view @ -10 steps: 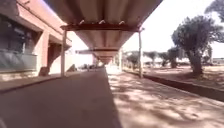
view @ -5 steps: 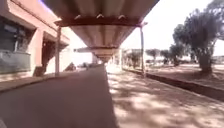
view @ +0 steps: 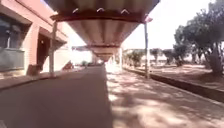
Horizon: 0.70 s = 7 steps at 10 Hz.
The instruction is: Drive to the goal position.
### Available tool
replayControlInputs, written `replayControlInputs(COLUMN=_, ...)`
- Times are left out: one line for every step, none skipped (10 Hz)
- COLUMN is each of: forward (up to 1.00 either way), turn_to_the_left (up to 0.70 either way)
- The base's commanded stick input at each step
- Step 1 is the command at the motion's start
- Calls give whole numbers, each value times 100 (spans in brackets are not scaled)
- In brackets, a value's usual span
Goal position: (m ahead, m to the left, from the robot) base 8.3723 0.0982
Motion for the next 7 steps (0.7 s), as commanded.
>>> replayControlInputs(forward=85, turn_to_the_left=0)
replayControlInputs(forward=85, turn_to_the_left=0)
replayControlInputs(forward=85, turn_to_the_left=0)
replayControlInputs(forward=85, turn_to_the_left=0)
replayControlInputs(forward=85, turn_to_the_left=0)
replayControlInputs(forward=85, turn_to_the_left=0)
replayControlInputs(forward=85, turn_to_the_left=0)
